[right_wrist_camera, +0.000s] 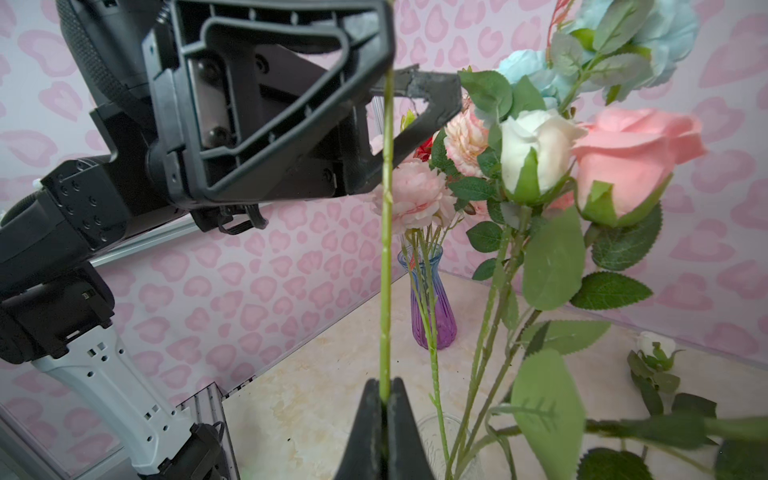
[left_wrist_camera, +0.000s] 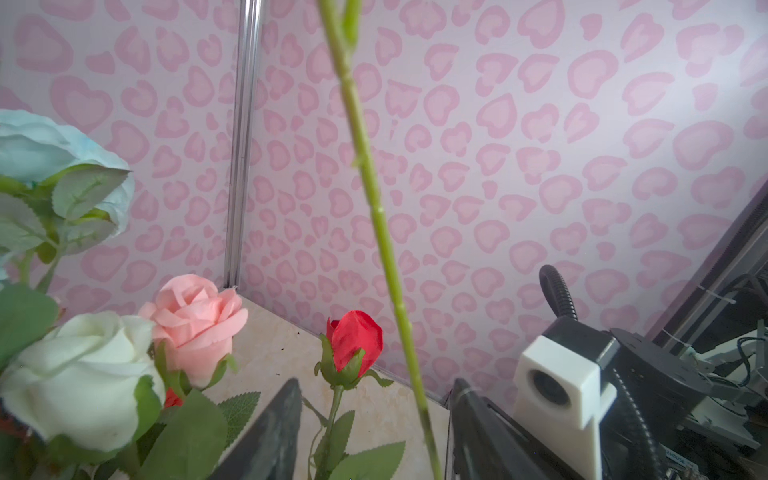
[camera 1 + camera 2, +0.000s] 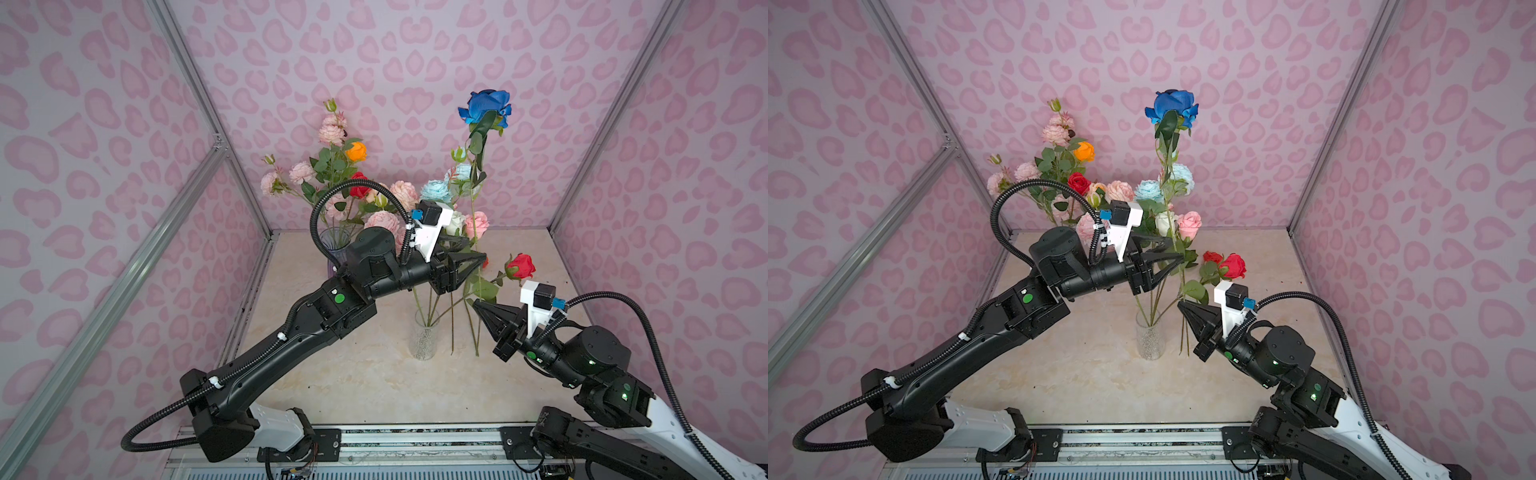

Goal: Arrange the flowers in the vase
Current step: 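Carry the blue rose toward the vase while left gripper reaches toward it, then close left gripper on the blue rose stem while right gripper opens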

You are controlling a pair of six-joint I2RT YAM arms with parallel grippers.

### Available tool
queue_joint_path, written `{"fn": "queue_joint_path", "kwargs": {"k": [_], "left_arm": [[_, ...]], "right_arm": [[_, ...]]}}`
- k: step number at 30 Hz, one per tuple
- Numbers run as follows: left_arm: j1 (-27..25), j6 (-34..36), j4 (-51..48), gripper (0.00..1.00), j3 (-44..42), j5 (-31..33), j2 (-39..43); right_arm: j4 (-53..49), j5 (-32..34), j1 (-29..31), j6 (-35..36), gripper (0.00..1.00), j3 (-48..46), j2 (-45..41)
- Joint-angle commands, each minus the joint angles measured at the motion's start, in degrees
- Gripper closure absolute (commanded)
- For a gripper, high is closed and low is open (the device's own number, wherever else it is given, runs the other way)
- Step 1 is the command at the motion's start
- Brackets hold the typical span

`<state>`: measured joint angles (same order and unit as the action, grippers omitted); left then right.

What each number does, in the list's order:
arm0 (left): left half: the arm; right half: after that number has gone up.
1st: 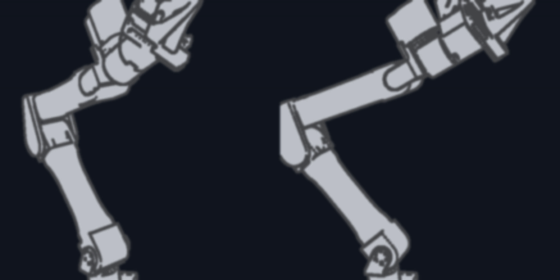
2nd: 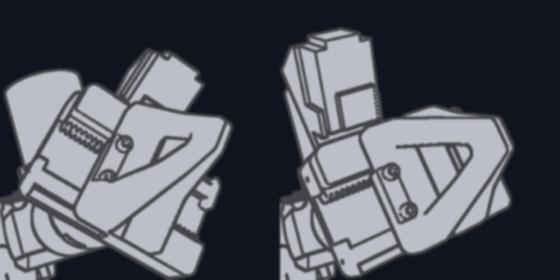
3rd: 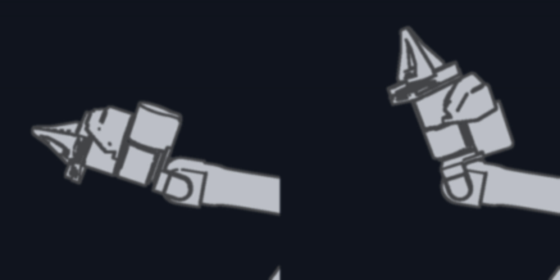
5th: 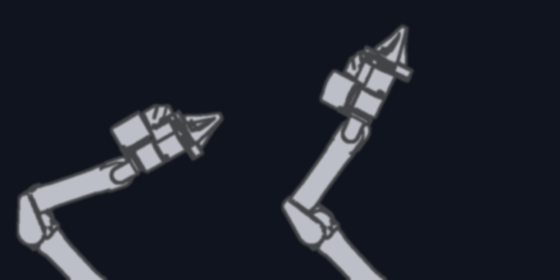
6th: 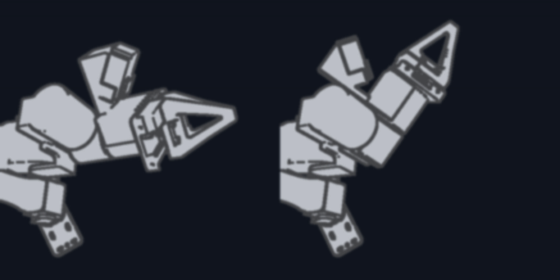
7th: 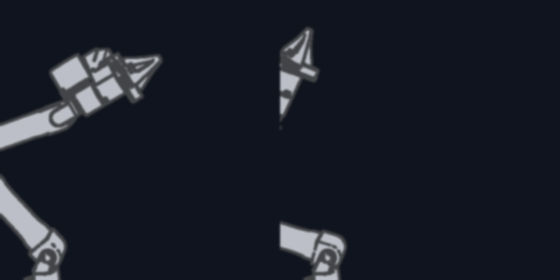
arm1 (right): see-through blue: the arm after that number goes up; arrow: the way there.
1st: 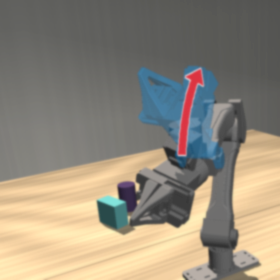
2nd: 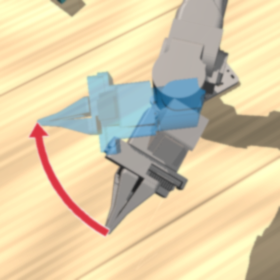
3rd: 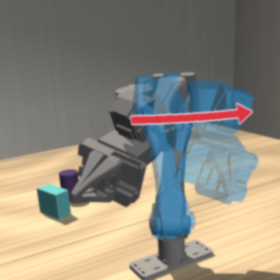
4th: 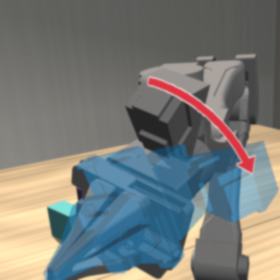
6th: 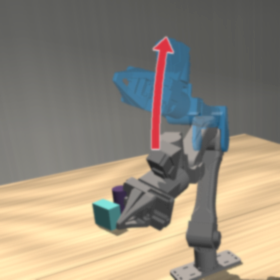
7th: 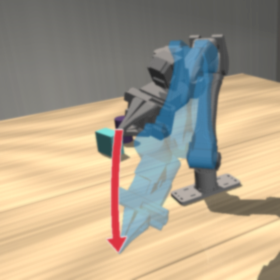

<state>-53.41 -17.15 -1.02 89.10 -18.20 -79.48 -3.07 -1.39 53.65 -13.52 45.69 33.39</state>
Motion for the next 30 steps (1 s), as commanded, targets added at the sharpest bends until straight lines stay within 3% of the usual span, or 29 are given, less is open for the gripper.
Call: {"fn": "queue_joint_path", "kwargs": {"k": [1, 5, 8, 13, 15, 18, 21, 30], "left_arm": [[0.0, -1.0, 4.2, 0.5, 0.6, -0.5, -0.5], [0.0, -0.9, 5.6, 0.75, -1.1, 1.3, 0.5], [0.0, -1.0, 6.9, 0.79, -2.3, 1.1, 1.2], [0.0, -1.4, 8.6, 0.96, -3.4, 0.7, 2.0], [0.0, -1.2, 8.7, 0.96, -3.5, 1.0, 2.3], [0.0, 0.4, 7.4, 0.96, -3.1, 2.6, 3.2], [0.1, 3.9, 4.2, 0.96, -2.5, 5.5, 5.0], [0.1, 12.9, -0.1, 0.96, -5.0, 14.9, 11.0]], "right_arm": [[2.6, 3.4, 1.2, 2.7, 1.0, 0.4, 0.9], [3.1, 3.3, 1.4, 2.7, 1.0, 0.2, 1.5], [3.1, 3.1, 1.5, 2.6, 1.0, 0.3, 2.1], [3.1, 3.2, 1.6, 2.3, 1.0, 0.5, 2.4], [2.2, 3.4, 1.6, 2.0, 0.65, 0.9, 2.4], [-0.5, 4.0, 1.6, 2.1, 0.46, 1.4, 1.8], [-3.2, 6.0, 1.6, 2.2, 0.4, 1.4, -0.7], [-7.8, 13.5, 1.6, 3.1, 0.38, 1.1, -6.4]]}}
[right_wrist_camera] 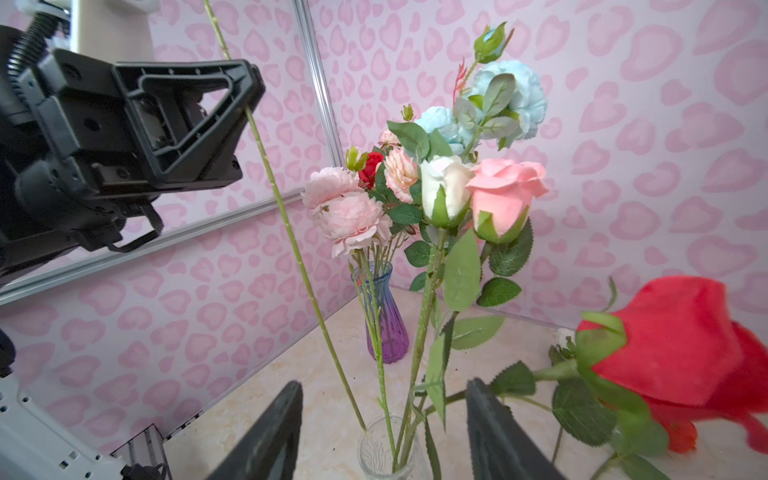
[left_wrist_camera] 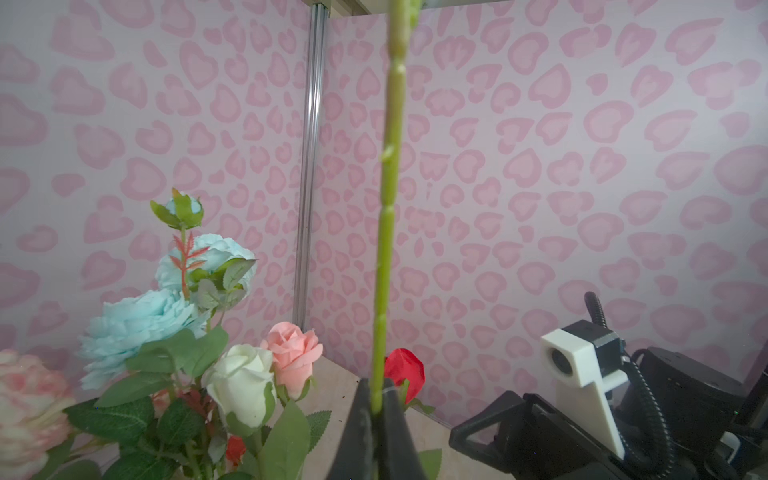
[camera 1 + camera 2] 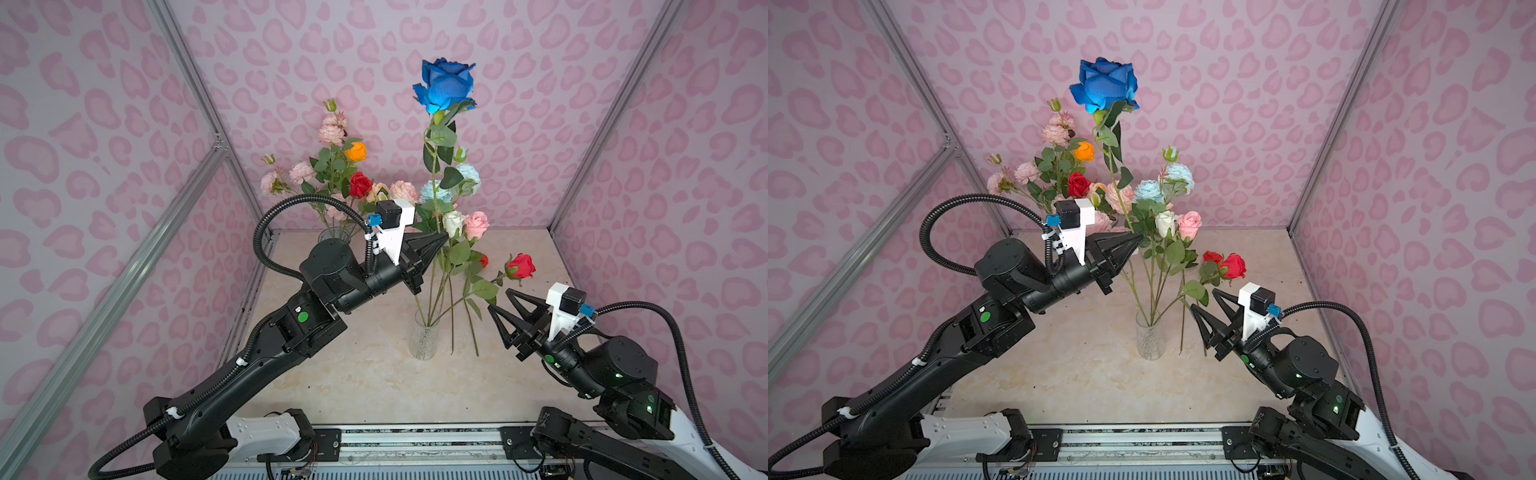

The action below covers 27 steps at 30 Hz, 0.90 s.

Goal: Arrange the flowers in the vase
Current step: 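Close left gripper on the blue rose stem while right gripper opens, then lower the blue rose stem into the clear vase with left gripper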

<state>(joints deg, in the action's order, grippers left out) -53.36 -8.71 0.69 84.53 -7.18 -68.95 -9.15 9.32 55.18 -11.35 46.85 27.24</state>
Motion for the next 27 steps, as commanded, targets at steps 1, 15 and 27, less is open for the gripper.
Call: {"fn": "queue_joint_path", "kwargs": {"k": [1, 15, 27], "left_arm": [[0.0, 5.3, -2.2, 0.96, -0.9, 4.7, 0.7], [0.0, 6.7, 0.1, 0.97, -10.0, 8.3, -0.8], [0.0, 3.3, 5.6, 0.92, -19.7, 9.9, -0.6]], "right_arm": [[-2.0, 3.0, 0.0, 1.0, 0.38, 0.0, -0.3], [-2.3, 5.3, 0.1, 1.3, 0.37, -0.9, -1.3], [-5.1, 10.1, 0.1, 1.5, 0.36, -1.1, -2.9]]}}
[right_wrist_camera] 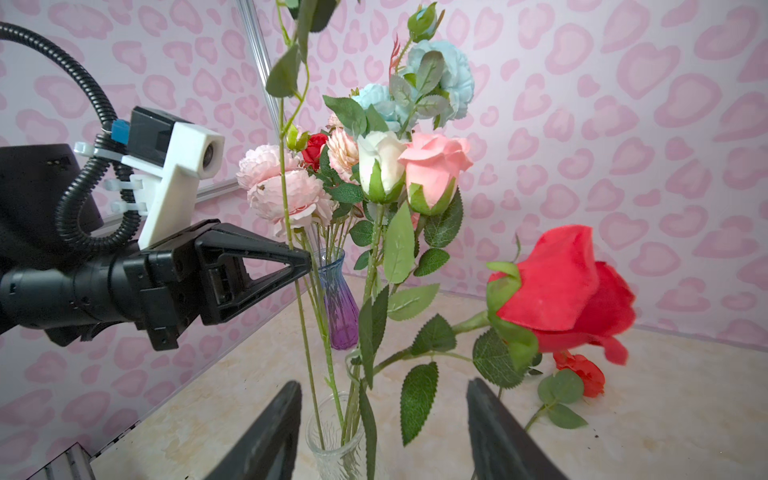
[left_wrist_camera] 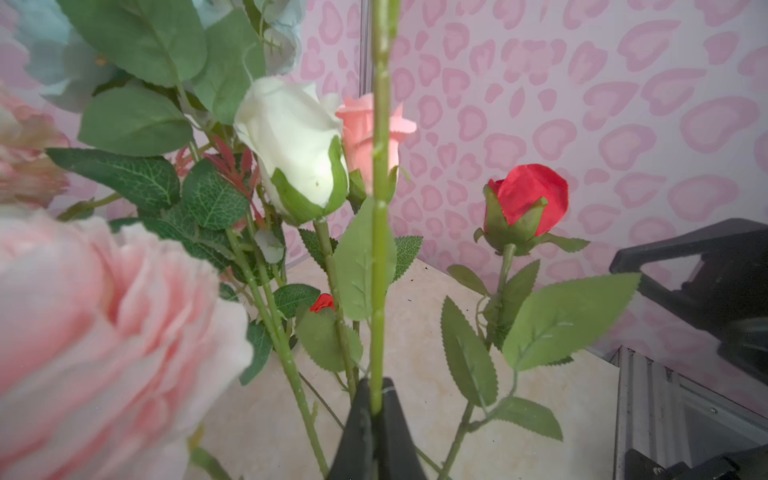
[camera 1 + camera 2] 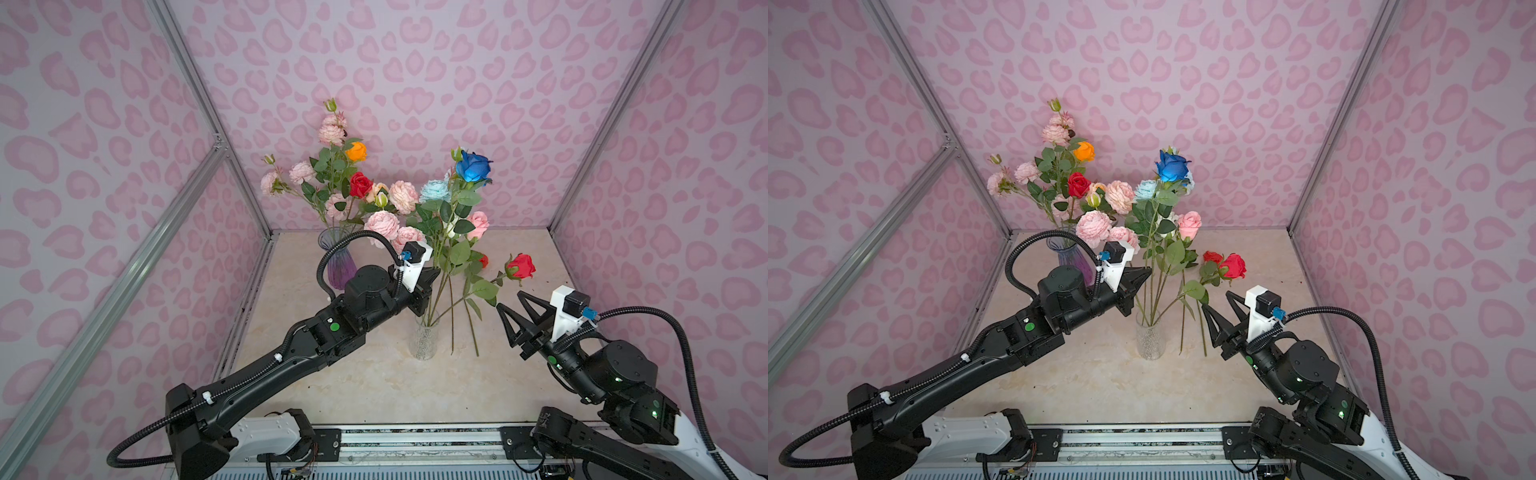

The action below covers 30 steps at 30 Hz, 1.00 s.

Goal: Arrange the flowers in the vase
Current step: 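Lower the blue rose stem into the clear vase with left gripper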

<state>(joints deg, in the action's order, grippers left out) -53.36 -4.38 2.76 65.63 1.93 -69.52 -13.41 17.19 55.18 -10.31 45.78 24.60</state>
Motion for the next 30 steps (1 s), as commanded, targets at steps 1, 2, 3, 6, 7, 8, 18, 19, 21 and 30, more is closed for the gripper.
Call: {"fn": "queue_joint_path", "kwargs": {"k": [1, 2, 3, 6, 7, 8, 18, 19, 21, 30], "left_arm": [[0.0, -1.1, 3.5, 0.88, -1.4, 0.7, 0.2], [0.0, -1.3, 3.5, 0.81, -1.8, 0.7, 0.3], [0.0, -1.5, 3.2, 0.75, -2.4, 0.7, 0.6], [0.0, -1.8, 3.2, 0.69, -3.9, 1.3, 1.9], [0.0, -1.8, 3.2, 0.66, -4.4, 1.4, 2.3], [0.0, -2.0, 3.2, 0.65, -4.7, 1.6, 2.8], [0.0, -2.6, 2.6, 0.56, -8.9, 3.9, 8.8], [0.0, -2.5, 2.6, 0.56, -9.1, 4.3, 9.2], [0.0, -2.2, 2.4, 0.55, -9.3, 4.9, 9.9], [0.0, -2.5, 1.9, 0.55, -10.2, 5.3, 12.5]], "right_arm": [[-1.3, 2.7, 0.1, 0.3, 0.36, 0.1, -0.5], [-1.6, 3.0, 0.0, 0.3, 0.35, 0.2, -0.6], [-2.1, 3.3, 0.1, 0.2, 0.35, 0.3, -0.6], [-3.3, 5.2, 0.1, -0.1, 0.35, 0.6, -0.6], [-3.7, 5.8, 0.1, -0.1, 0.35, 0.8, -0.4], [-4.3, 6.2, 0.1, -0.4, 0.35, 1.0, -0.3], [-9.0, 8.5, 0.1, -3.7, 0.39, 1.6, 0.8], [-10.1, 8.4, 0.0, -4.1, 0.4, 1.8, 1.0], [-12.3, 7.9, 0.0, -5.2, 0.45, 2.2, 1.8], [-16.3, 5.1, 0.0, -8.7, 0.82, 2.0, 2.6]]}}
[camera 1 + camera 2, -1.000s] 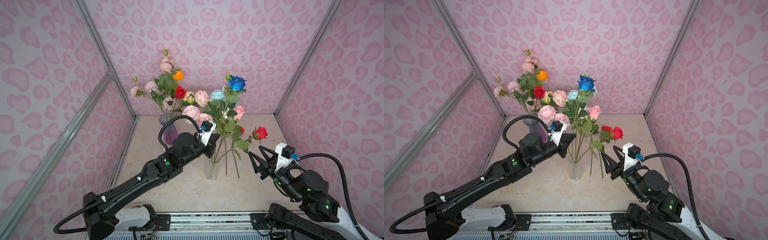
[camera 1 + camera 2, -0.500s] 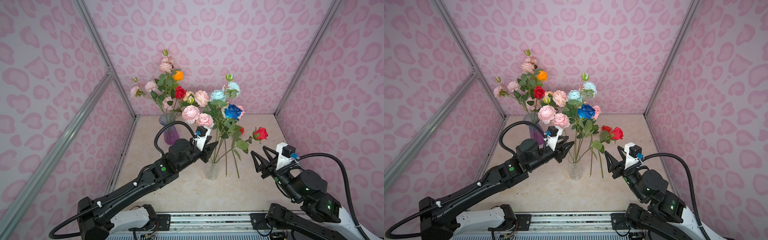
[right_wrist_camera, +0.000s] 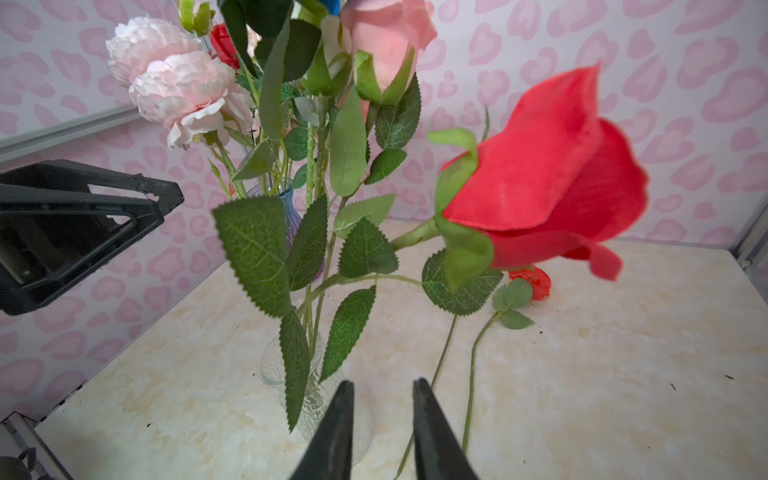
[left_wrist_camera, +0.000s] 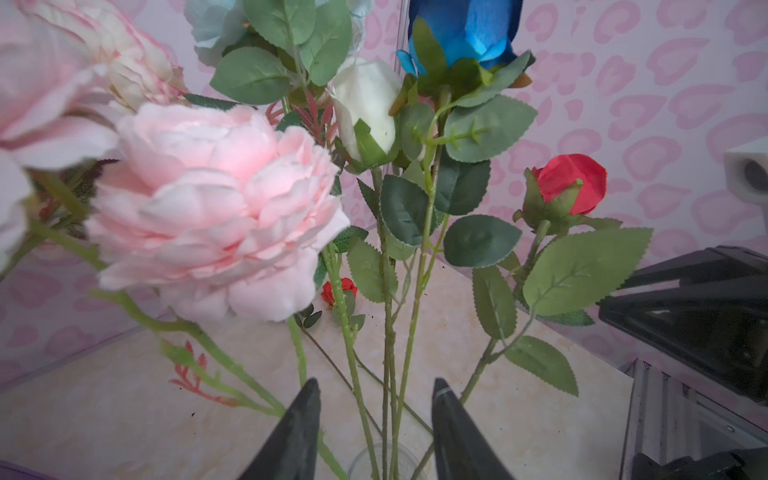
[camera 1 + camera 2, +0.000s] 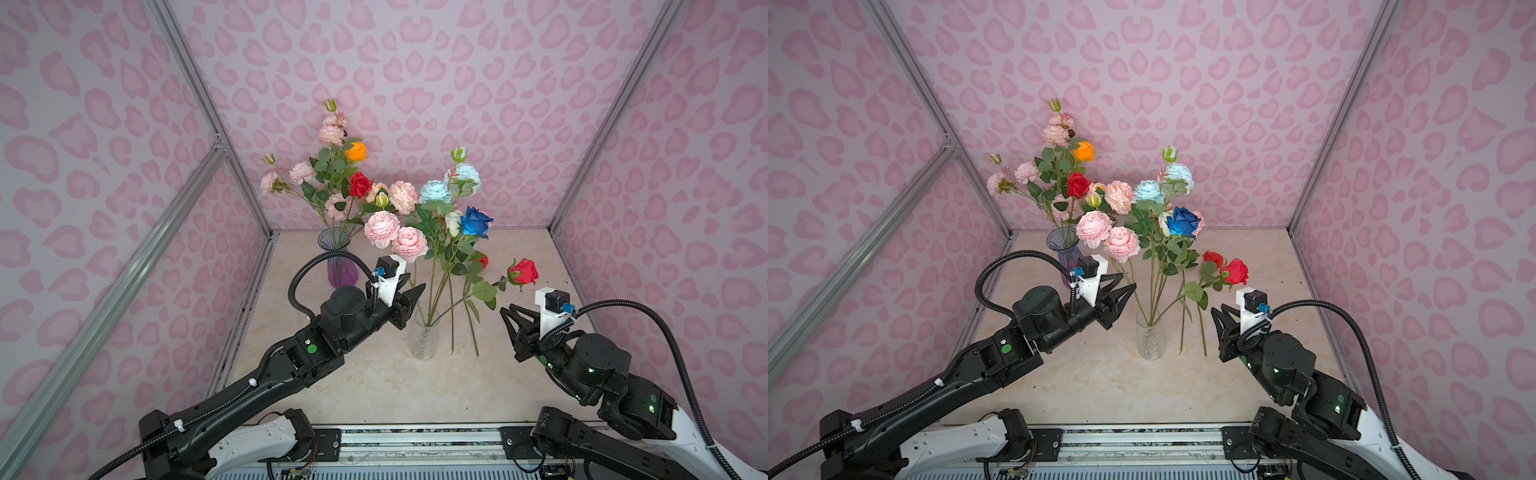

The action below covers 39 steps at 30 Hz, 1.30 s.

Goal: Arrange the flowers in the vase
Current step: 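Open left gripper and withdraw while right gripper moves toward the pile, then grasp the small white rose stem on the table with right gripper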

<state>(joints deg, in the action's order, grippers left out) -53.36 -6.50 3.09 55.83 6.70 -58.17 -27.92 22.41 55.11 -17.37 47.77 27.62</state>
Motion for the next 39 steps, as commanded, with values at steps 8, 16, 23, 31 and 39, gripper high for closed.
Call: {"fn": "queue_joint_path", "kwargs": {"k": [8, 16, 23, 31, 39], "left_arm": [[0.0, -3.2, 0.3, 0.53, -3.8, 0.7, 11.5], [0.0, -11.3, -2.1, 0.5, -13.6, 4.3, 24.6], [0.0, -16.3, -4.8, 0.45, -20.6, 9.3, 35.3], [0.0, -20.3, -6.0, 0.4, -24.7, 11.1, 38.2], [0.0, -22.0, -7.5, 0.36, -26.4, 11.6, 39.5]], "right_arm": [[-5.0, 3.5, -1.1, -7.9, 0.92, -5.5, -2.0], [13.1, -22.0, -18.0, -18.3, 0.87, -21.8, 3.1], [29.4, -31.4, -31.2, -21.9, 0.76, -29.5, 13.4], [33.4, -35.4, -32.4, -15.8, 0.67, -18.6, 39.2], [38.3, -36.5, -32.6, -14.3, 0.62, -11.0, 57.1]]}}
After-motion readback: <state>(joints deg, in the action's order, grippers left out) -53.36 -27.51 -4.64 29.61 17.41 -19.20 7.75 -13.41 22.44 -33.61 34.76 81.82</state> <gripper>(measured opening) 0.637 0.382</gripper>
